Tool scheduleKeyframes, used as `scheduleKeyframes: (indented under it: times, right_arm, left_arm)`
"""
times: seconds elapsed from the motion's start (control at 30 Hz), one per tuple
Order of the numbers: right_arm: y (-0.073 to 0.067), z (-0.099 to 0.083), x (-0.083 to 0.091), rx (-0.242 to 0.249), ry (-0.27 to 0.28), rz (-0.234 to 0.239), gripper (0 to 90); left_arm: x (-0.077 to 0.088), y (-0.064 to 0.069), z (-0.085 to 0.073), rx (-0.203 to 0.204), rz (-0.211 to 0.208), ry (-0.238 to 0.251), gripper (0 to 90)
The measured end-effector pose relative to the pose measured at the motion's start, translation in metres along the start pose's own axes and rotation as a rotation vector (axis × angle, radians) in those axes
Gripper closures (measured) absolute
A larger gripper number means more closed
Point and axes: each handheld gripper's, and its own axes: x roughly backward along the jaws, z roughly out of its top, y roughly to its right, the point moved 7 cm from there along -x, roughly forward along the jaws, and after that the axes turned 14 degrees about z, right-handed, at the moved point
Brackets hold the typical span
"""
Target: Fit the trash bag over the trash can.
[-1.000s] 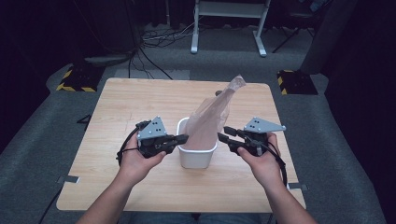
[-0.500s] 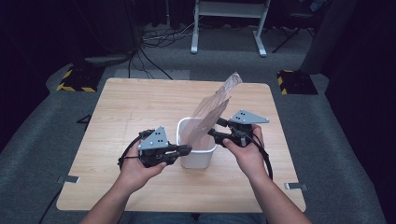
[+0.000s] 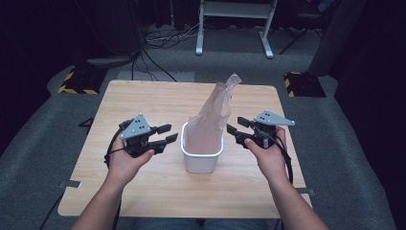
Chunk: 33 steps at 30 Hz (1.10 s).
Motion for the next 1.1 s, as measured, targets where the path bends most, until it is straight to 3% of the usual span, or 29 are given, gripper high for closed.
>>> scheduleKeyframes:
  times: [0.13, 0.23, 0.3, 0.4, 0.43, 0.47, 0.5, 0.57, 0.6, 0.7, 0.83, 1.1]
  right_arm:
    - [0.008, 0.000, -0.002, -0.015, -0.004, -0.023, 46.6]
    - [0.022, 0.001, -0.008, -0.040, -0.010, -0.055, 46.1]
    - [0.031, 0.004, -0.013, -0.062, -0.010, -0.074, 44.9]
    - [0.034, 0.007, -0.020, -0.077, -0.014, -0.070, 43.9]
    - [0.028, 0.011, -0.030, -0.086, 0.006, -0.018, 43.4]
    - [0.028, 0.011, -0.030, -0.086, 0.006, -0.018, 43.4]
    - [0.018, 0.013, -0.037, -0.069, 0.012, 0.020, 42.7]
    - [0.006, 0.014, -0.043, -0.041, 0.013, 0.045, 41.8]
    - [0.006, 0.014, -0.043, -0.041, 0.013, 0.045, 41.8]
    - [-0.014, 0.014, -0.050, -0.013, 0.016, 0.088, 39.9]
    - [-0.026, 0.014, -0.053, 0.005, 0.009, 0.108, 38.5]
    - [-0.034, 0.012, -0.055, 0.029, 0.005, 0.127, 38.2]
  left_arm:
    - [-0.010, -0.009, 0.003, 0.030, 0.014, -0.012, 53.0]
    - [-0.021, -0.013, 0.004, 0.064, 0.035, -0.039, 49.8]
    - [-0.027, -0.009, 0.007, 0.079, 0.020, -0.046, 49.4]
    - [-0.031, -0.002, 0.010, 0.070, 0.000, -0.048, 48.1]
    - [-0.034, 0.008, 0.015, 0.056, -0.025, -0.039, 47.5]
    - [-0.034, 0.008, 0.015, 0.056, -0.025, -0.039, 47.3]
    - [-0.035, 0.013, 0.017, 0.052, -0.046, -0.034, 47.1]
    - [-0.035, 0.030, 0.022, 0.022, -0.106, -0.016, 46.6]
    - [-0.035, 0.030, 0.022, 0.022, -0.106, -0.016, 46.6]
    - [-0.033, 0.054, 0.022, -0.025, -0.176, -0.014, 45.4]
    - [-0.033, 0.060, 0.023, -0.035, -0.190, 0.000, 41.7]
    - [-0.037, 0.064, 0.025, -0.037, -0.212, 0.011, 40.1]
